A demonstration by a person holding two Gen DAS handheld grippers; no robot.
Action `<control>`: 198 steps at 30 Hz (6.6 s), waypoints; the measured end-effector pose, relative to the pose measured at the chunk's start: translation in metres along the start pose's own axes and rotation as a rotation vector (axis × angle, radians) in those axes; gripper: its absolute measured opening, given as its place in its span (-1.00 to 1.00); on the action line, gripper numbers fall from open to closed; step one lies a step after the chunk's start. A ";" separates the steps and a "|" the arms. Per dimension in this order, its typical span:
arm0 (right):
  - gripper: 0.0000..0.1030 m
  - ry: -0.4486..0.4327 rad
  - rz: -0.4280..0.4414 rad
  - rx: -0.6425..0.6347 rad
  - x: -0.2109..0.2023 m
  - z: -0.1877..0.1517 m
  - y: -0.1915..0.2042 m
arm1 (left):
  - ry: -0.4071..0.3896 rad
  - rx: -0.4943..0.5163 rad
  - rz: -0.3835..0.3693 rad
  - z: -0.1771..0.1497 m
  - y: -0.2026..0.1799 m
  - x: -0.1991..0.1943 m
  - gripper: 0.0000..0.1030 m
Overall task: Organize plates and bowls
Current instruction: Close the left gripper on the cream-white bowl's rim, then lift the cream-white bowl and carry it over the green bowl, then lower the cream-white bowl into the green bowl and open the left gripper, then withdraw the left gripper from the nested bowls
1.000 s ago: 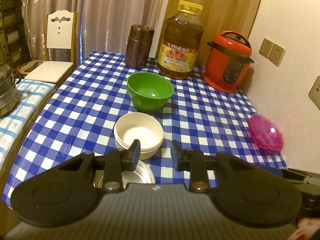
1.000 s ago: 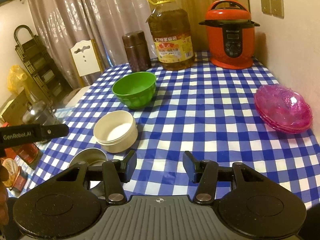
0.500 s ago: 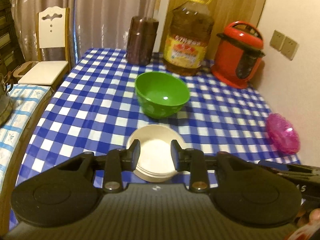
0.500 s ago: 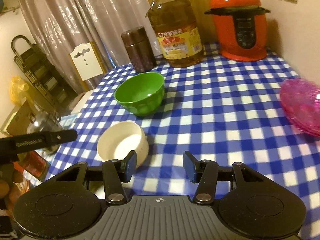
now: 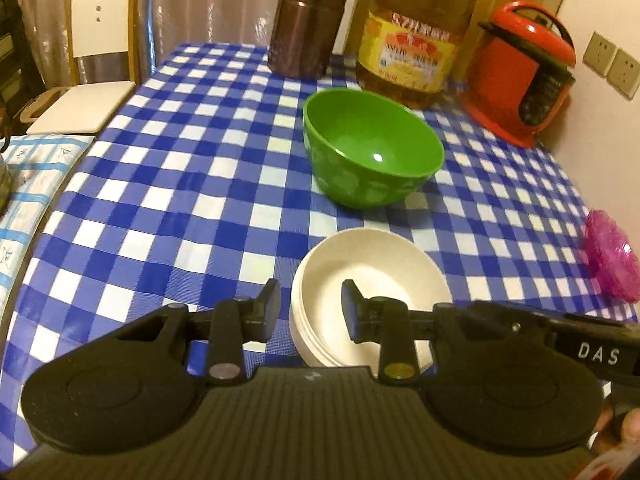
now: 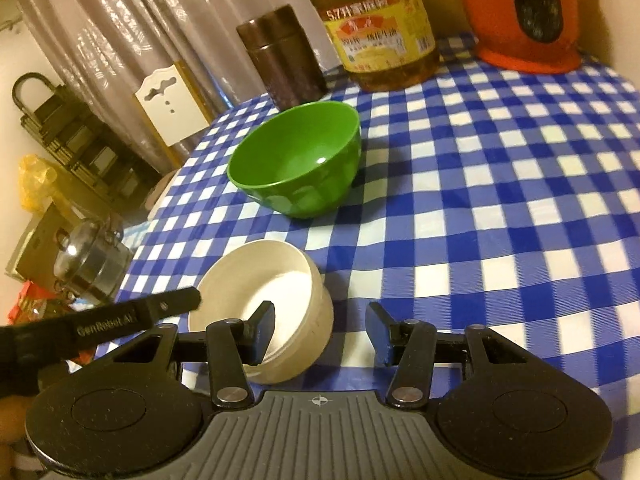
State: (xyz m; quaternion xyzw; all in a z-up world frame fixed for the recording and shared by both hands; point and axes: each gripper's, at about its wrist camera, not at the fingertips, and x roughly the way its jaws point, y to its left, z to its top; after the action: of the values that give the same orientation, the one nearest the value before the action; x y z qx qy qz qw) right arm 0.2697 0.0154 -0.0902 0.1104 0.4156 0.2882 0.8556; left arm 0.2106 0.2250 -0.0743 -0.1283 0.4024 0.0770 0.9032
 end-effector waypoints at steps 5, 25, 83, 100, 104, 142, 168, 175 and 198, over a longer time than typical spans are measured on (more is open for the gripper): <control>-0.01 0.012 0.008 0.024 0.016 0.002 -0.004 | 0.015 -0.009 -0.011 0.002 0.002 0.013 -0.43; -0.55 0.025 0.014 0.032 0.036 0.000 0.002 | 0.069 -0.032 -0.011 -0.002 0.006 0.026 -0.68; -0.74 -0.151 -0.026 -0.039 -0.022 0.081 0.009 | -0.156 -0.040 -0.115 0.068 -0.034 -0.007 -0.78; -0.76 -0.162 -0.034 -0.084 0.029 0.134 0.004 | -0.186 -0.071 -0.107 0.120 -0.023 0.039 -0.78; -0.77 -0.143 -0.028 -0.084 0.045 0.139 0.003 | -0.179 -0.088 -0.096 0.122 -0.016 0.050 -0.78; -0.77 -0.086 -0.077 -0.301 0.099 0.128 0.004 | -0.111 0.000 0.014 0.113 -0.017 0.095 -0.78; -0.49 -0.117 0.030 -0.168 0.092 0.136 -0.015 | -0.190 0.005 -0.004 0.114 -0.014 0.086 -0.46; -0.44 -0.144 0.035 -0.145 0.079 0.136 -0.018 | -0.196 -0.031 0.001 0.112 -0.001 0.077 -0.33; -0.12 -0.109 -0.018 -0.267 0.078 0.099 -0.010 | -0.139 -0.025 -0.035 0.093 0.002 0.075 -0.22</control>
State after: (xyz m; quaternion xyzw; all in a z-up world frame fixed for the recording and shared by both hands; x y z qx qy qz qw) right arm 0.3883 0.0575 -0.0830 0.0074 0.3275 0.3266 0.8866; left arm 0.3257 0.2573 -0.0707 -0.1410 0.3354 0.0750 0.9284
